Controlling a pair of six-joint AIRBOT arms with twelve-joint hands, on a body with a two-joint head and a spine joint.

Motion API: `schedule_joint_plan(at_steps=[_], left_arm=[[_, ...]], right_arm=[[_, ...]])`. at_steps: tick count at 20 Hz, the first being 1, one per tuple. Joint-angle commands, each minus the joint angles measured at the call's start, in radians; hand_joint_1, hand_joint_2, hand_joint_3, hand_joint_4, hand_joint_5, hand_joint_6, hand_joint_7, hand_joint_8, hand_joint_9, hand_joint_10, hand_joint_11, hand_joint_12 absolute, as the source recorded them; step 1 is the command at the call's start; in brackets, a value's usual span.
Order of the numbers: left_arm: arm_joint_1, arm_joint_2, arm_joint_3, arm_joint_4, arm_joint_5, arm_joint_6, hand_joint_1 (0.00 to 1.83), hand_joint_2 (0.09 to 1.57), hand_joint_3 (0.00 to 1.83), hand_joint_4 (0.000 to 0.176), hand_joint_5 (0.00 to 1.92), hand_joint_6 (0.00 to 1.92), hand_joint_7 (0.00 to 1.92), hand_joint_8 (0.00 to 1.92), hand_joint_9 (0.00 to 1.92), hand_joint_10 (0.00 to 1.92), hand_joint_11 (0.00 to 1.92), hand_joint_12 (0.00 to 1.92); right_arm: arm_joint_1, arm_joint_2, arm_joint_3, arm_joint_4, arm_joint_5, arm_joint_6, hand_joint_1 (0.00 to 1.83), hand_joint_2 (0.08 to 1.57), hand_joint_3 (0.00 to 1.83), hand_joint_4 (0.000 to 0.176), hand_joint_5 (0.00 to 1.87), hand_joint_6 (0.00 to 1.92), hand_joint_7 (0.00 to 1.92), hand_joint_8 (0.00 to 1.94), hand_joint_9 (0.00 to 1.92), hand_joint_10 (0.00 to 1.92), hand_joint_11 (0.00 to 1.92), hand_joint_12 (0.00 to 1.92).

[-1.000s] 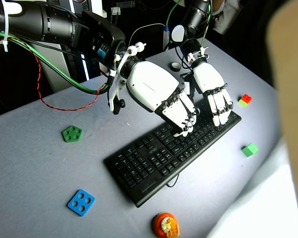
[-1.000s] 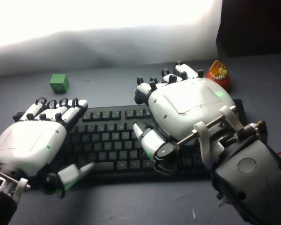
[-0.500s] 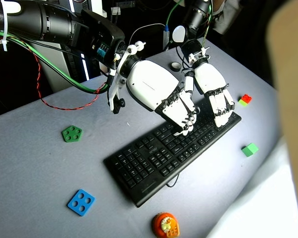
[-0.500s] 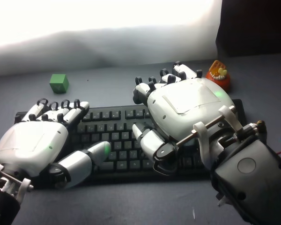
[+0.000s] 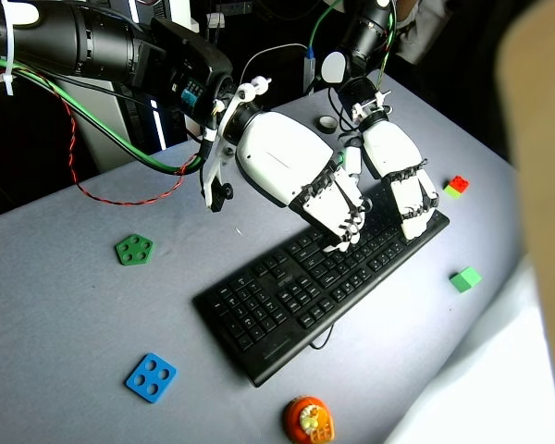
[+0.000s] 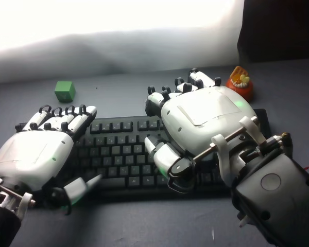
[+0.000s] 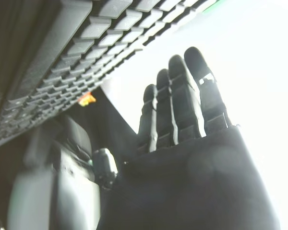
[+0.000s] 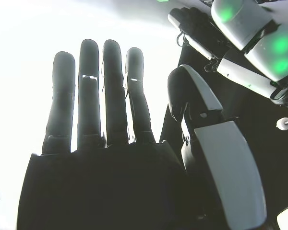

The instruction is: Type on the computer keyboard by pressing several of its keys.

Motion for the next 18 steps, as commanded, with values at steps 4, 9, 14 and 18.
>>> schedule_joint_plan(at_steps=[4,9,14,18], left_arm=[[0.003,0.001,0.000,0.056,0.111,-0.001,1.26,1.10,0.00,0.004,0.20,0.01,0.16,0.01,0.19,0.00,0.00,0.83],[0.004,0.004,-0.004,0.056,0.113,-0.003,0.13,1.24,0.02,0.003,0.12,0.01,0.21,0.01,0.25,0.02,0.00,0.95],[0.001,0.047,-0.021,0.057,0.104,-0.008,0.00,1.24,0.00,0.006,0.18,0.01,0.23,0.00,0.28,0.02,0.00,0.95],[-0.018,0.129,-0.059,0.057,0.062,-0.005,0.00,1.25,0.00,0.001,0.18,0.01,0.23,0.00,0.27,0.01,0.00,0.95]], right_arm=[[0.017,0.003,-0.007,-0.096,0.041,-0.001,0.37,1.49,0.01,0.000,0.32,0.57,0.53,0.00,0.29,0.69,0.00,1.59],[0.016,0.006,-0.009,-0.096,0.041,-0.003,0.43,1.48,0.00,0.000,0.35,0.56,0.55,0.01,0.30,0.69,0.00,1.60],[0.019,0.006,-0.013,-0.097,0.029,-0.010,0.41,1.48,0.00,0.000,0.33,0.56,0.53,0.00,0.29,0.69,0.00,1.59],[0.020,0.006,-0.017,-0.097,0.029,-0.013,0.41,1.48,0.00,0.000,0.34,0.56,0.54,0.01,0.30,0.70,0.00,1.61]])
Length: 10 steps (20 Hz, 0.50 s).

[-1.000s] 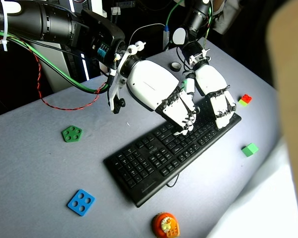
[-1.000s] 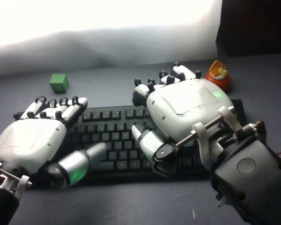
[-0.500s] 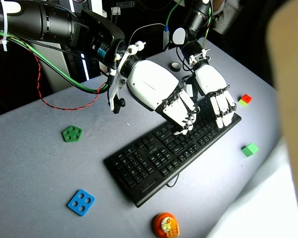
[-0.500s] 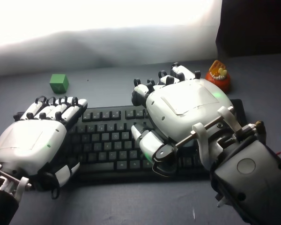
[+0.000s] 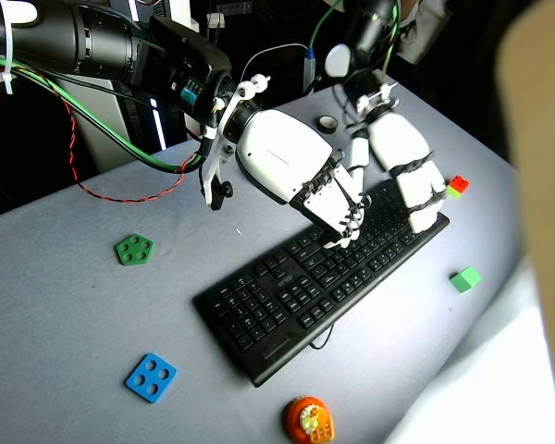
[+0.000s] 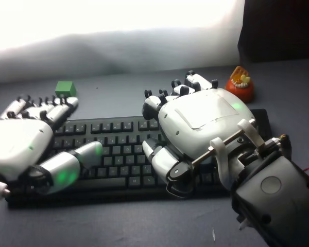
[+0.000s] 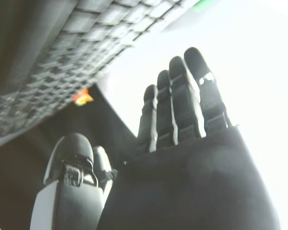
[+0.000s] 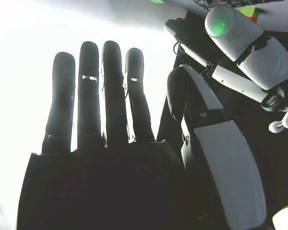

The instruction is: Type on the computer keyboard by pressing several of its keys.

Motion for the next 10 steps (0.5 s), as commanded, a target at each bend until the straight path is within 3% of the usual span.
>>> schedule_joint_plan(at_steps=[1,4,5,6,7,8,9,10], left_arm=[[-0.015,0.017,-0.006,0.066,0.076,0.000,0.00,1.25,0.00,0.004,0.17,0.00,0.23,0.00,0.28,0.01,0.00,0.96],[-0.043,0.081,-0.036,0.085,0.021,-0.001,0.00,1.25,0.00,0.007,0.19,0.01,0.24,0.00,0.28,0.01,0.00,0.94],[-0.056,0.103,-0.051,0.085,0.000,0.000,0.00,1.26,0.00,0.003,0.25,0.03,0.30,0.02,0.32,0.02,0.00,1.00],[-0.070,0.122,-0.068,0.085,-0.018,0.001,0.00,1.27,0.01,0.000,0.42,0.09,0.45,0.07,0.43,0.07,0.00,1.15],[-0.086,0.138,-0.084,0.085,-0.042,0.002,0.00,1.28,0.01,0.000,0.54,0.13,0.58,0.11,0.51,0.11,0.00,1.27],[-0.097,0.148,-0.095,0.085,-0.054,0.004,0.00,1.32,0.00,0.000,0.72,0.26,0.76,0.40,0.56,0.62,0.01,1.51],[-0.113,0.162,-0.108,0.085,-0.076,0.010,0.00,1.34,0.00,0.000,0.82,0.40,0.77,0.81,0.55,1.10,0.10,1.65],[-0.127,0.175,-0.119,0.085,-0.090,0.013,0.00,1.36,0.00,0.000,0.79,0.91,0.78,1.23,0.64,1.42,0.28,1.82]], right_arm=[[0.015,0.004,-0.006,-0.101,0.043,0.000,0.41,1.48,0.00,0.000,0.34,0.56,0.54,0.00,0.29,0.70,0.00,1.60],[0.012,0.004,-0.012,-0.102,0.043,-0.003,0.37,1.48,0.00,0.000,0.35,0.57,0.56,0.01,0.30,0.70,0.00,1.60],[0.011,0.004,-0.014,-0.103,0.042,-0.003,0.35,1.46,0.00,0.000,0.37,0.63,0.64,0.04,0.33,0.79,0.00,1.64],[0.010,0.004,-0.015,-0.104,0.042,-0.003,0.25,1.43,0.00,0.000,0.46,0.80,0.81,0.17,0.44,1.00,0.01,1.71],[0.008,0.004,-0.017,-0.104,0.041,-0.005,0.19,1.42,0.00,0.000,0.53,0.93,0.82,0.55,0.51,1.16,0.08,1.77],[0.008,0.004,-0.018,-0.104,0.040,-0.006,0.15,1.39,0.00,0.000,0.73,0.93,0.92,0.84,0.66,1.32,0.24,1.84],[0.008,0.004,-0.019,-0.105,0.039,-0.006,0.15,1.38,0.00,0.000,0.83,0.95,0.95,1.02,0.73,1.43,0.36,1.91],[0.008,0.004,-0.020,-0.105,0.039,-0.006,0.18,1.37,0.00,0.000,0.88,1.01,1.00,1.14,0.80,1.54,0.50,1.92]])
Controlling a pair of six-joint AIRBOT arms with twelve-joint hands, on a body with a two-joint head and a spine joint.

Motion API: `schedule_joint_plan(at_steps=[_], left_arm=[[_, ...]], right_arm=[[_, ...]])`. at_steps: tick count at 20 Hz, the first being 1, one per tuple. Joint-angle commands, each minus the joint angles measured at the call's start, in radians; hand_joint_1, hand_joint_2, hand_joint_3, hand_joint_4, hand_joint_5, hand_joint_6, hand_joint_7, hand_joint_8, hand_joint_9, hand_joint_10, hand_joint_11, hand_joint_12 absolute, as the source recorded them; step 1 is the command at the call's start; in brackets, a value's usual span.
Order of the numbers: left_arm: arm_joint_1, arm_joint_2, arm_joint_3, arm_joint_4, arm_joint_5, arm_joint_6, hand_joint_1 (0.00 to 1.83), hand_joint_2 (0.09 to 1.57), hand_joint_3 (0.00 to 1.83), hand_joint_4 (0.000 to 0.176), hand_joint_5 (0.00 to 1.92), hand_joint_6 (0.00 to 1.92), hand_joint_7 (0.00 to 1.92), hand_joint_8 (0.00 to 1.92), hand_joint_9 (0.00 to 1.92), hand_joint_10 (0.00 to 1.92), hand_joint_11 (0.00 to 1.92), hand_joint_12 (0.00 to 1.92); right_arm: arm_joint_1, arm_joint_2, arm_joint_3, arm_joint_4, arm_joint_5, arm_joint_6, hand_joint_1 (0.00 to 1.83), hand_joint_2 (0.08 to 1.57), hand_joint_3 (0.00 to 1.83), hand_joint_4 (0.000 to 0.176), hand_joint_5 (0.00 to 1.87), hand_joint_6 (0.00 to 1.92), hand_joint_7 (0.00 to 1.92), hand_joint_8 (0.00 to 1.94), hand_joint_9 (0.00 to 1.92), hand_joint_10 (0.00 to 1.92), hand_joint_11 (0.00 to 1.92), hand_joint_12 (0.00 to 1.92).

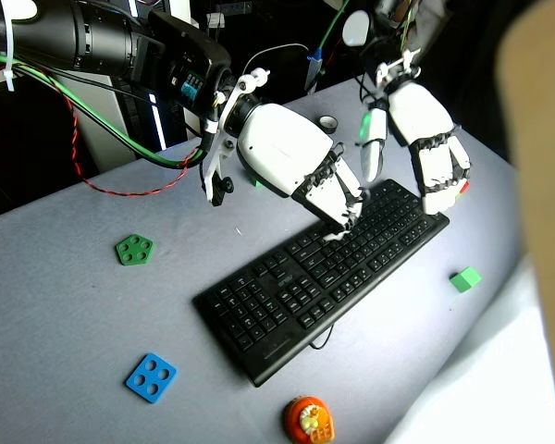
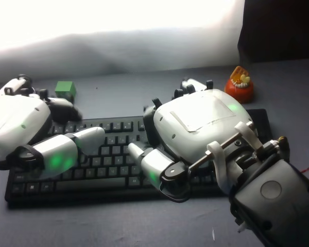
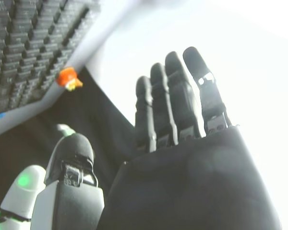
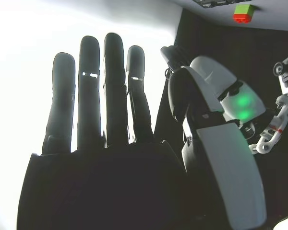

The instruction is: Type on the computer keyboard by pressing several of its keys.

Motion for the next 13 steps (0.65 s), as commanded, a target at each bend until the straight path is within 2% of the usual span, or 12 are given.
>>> schedule_joint_plan(at_steps=[1,2,3,5,6,8,9,12,13], left_arm=[[-0.015,0.018,-0.004,0.049,0.083,0.002,0.01,1.39,0.01,0.000,0.76,1.34,0.80,1.56,0.69,1.72,0.45,1.90],[-0.030,0.031,-0.013,0.049,0.067,0.006,0.01,1.42,0.01,0.000,0.78,1.52,0.86,1.74,0.77,1.88,0.58,1.92],[-0.039,0.039,-0.018,0.049,0.056,0.006,0.00,1.44,0.02,0.000,0.82,1.57,0.90,1.77,0.84,1.91,0.66,1.92],[-0.049,0.059,-0.026,0.050,0.030,0.006,0.06,1.47,0.01,0.000,0.93,1.68,1.04,1.76,0.99,1.92,0.83,1.92],[-0.052,0.066,-0.027,0.053,0.019,0.006,0.08,1.48,0.01,0.000,0.97,1.73,1.10,1.75,1.04,1.92,0.88,1.92],[-0.061,0.089,-0.027,0.065,-0.008,0.006,0.16,1.50,0.00,0.000,0.94,1.84,1.12,1.77,1.08,1.92,0.94,1.92],[-0.068,0.100,-0.027,0.065,-0.018,0.006,0.21,1.50,0.00,0.000,0.96,1.85,1.12,1.80,1.08,1.92,0.96,1.92],[-0.091,0.126,-0.031,0.071,-0.053,0.006,0.24,1.51,0.00,0.000,0.93,1.85,1.12,1.82,1.09,1.92,0.96,1.92],[-0.097,0.134,-0.035,0.071,-0.064,0.006,0.21,1.51,0.00,0.000,0.90,1.79,1.13,1.79,1.10,1.92,0.96,1.92]], right_arm=[[0.008,0.004,-0.007,-0.094,0.042,-0.001,0.23,1.39,0.00,0.000,0.82,1.13,1.02,1.29,0.87,1.69,0.61,1.92],[0.008,0.004,-0.008,-0.097,0.043,-0.001,0.20,1.42,0.01,0.000,0.83,1.34,1.06,1.52,0.95,1.87,0.76,1.92],[0.009,0.005,-0.008,-0.097,0.043,-0.002,0.17,1.45,0.01,0.000,0.86,1.49,1.09,1.64,1.04,1.91,0.88,1.92],[0.009,0.005,-0.009,-0.098,0.043,-0.002,0.20,1.51,0.02,0.000,0.93,1.69,1.17,1.62,1.15,1.92,1.06,1.92],[0.009,0.005,-0.010,-0.098,0.043,-0.003,0.22,1.53,0.02,0.000,0.92,1.74,1.19,1.62,1.16,1.91,1.07,1.92],[0.009,0.006,-0.013,-0.101,0.043,-0.006,0.28,1.56,0.02,0.000,0.88,1.79,1.18,1.60,1.15,1.89,1.04,1.92],[0.009,0.006,-0.015,-0.104,0.043,-0.008,0.28,1.57,0.04,0.000,0.86,1.82,1.17,1.67,1.14,1.91,1.04,1.92],[0.011,0.006,-0.020,-0.105,0.047,-0.013,0.31,1.57,0.04,0.000,0.84,1.81,1.15,1.69,1.13,1.92,1.00,1.92],[0.011,0.006,-0.021,-0.105,0.048,-0.015,0.35,1.56,0.04,0.000,0.84,1.77,1.14,1.67,1.13,1.92,0.99,1.92]])
